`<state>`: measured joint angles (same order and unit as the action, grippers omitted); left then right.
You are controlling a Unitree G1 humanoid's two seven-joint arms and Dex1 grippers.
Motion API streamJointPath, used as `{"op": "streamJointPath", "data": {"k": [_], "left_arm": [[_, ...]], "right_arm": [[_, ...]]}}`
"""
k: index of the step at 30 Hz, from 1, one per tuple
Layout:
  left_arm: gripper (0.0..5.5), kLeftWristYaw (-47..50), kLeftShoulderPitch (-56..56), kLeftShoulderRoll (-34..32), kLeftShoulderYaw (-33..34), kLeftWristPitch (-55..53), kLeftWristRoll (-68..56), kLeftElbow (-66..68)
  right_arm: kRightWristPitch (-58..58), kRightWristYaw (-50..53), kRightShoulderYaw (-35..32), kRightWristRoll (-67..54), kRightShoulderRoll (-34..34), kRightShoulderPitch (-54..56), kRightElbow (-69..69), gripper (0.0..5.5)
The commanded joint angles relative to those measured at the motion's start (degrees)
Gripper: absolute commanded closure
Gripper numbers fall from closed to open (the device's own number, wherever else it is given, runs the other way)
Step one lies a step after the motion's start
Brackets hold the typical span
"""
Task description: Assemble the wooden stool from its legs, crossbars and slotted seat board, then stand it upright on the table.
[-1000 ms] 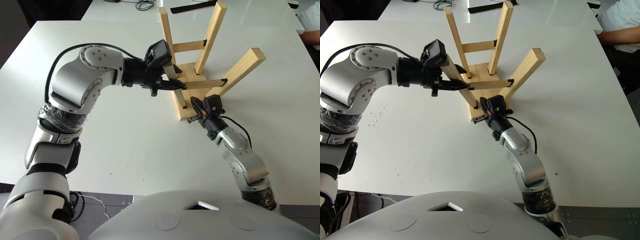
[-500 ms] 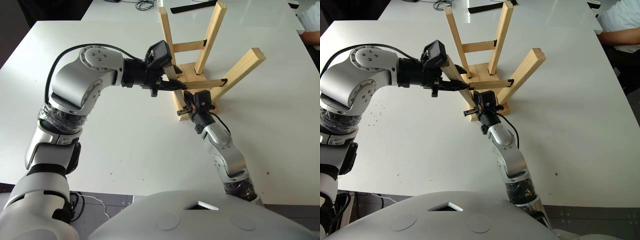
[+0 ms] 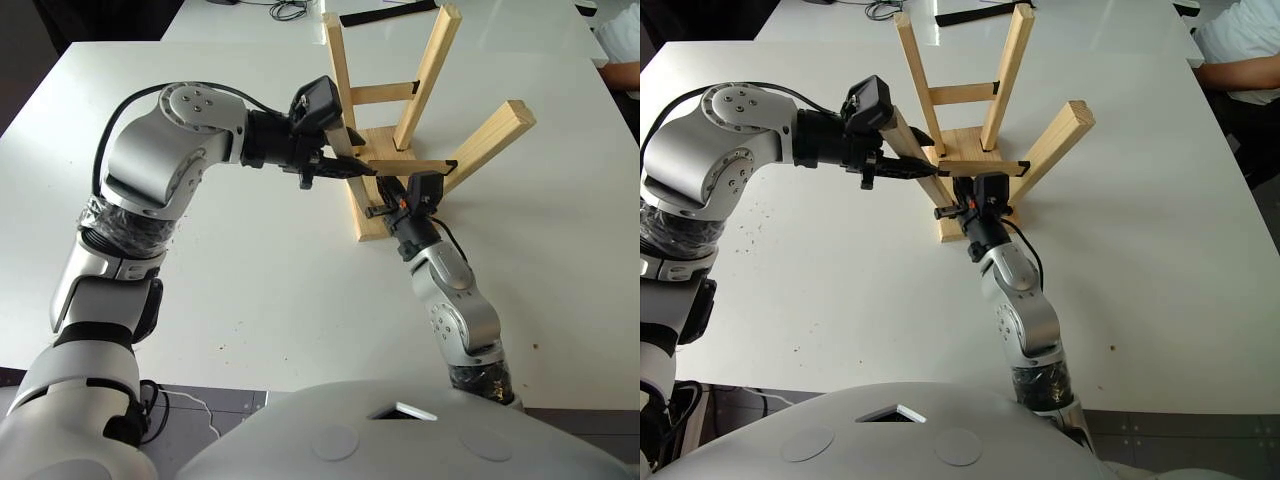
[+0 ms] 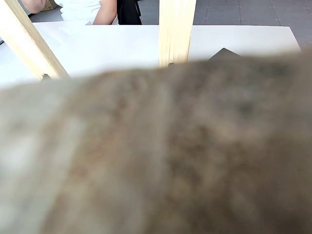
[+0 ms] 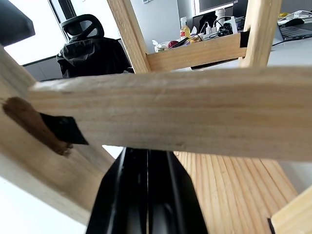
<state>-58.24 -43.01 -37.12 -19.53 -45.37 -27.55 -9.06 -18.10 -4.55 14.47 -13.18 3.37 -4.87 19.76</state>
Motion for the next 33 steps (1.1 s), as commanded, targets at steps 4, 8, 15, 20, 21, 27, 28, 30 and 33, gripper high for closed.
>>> {"op": "streamJointPath", "data": {"k": [4,8,15,20,21,27,28,30,33], "left_arm": [[3.46,-0.66,4.91,0.78,-5.22,-2.91,2.47,2.47],[3.46,-0.75,4.63,1.07,-5.46,-2.63,2.89,2.9],[3.46,-1.98,5.41,-0.25,-4.99,-1.12,3.29,3.88],[3.46,-4.92,5.35,-1.88,-4.37,2.41,3.65,6.33],[3.46,-5.32,5.14,-1.95,-4.25,2.94,3.69,6.79],[3.46,-9.64,3.04,-1.64,-5.15,7.42,4.79,11.38],[3.46,-10.23,2.68,-1.48,-5.38,7.89,4.9,11.89],[3.46,-11.36,1.77,-0.97,-5.81,8.83,5.24,13.16],[3.46,-13.08,-0.2,0.26,-6.61,10.23,6.46,15.54]], "right_arm": [[-0.55,-0.83,2.54,3.1,-1.49,-0.6,-2.68,5.5],[-1.2,-3.44,3.03,4.99,-5.63,-2.51,-1.1,5.5],[-7.2,-27.46,-11.12,-7.42,-31.1,-10.15,15.46,5.5],[-6.37,-43.69,-22.28,-12.11,-46.78,-11.12,11.58,5.5],[-5.84,-44.27,-23.26,-11.84,-47.69,-9.66,9.85,5.5],[-11.18,-18.21,-26.6,-4.31,-36.59,14.02,-2.7,5.5],[-11.81,-14.92,-25.68,-3.46,-34.13,16.36,-2.49,5.5],[-13.43,-9.53,-23.02,-2.86,-28.64,19.88,-0.62,5.5],[-16.92,-5.96,-17.21,-3.42,-22.57,20.1,5.84,5.5]]}}
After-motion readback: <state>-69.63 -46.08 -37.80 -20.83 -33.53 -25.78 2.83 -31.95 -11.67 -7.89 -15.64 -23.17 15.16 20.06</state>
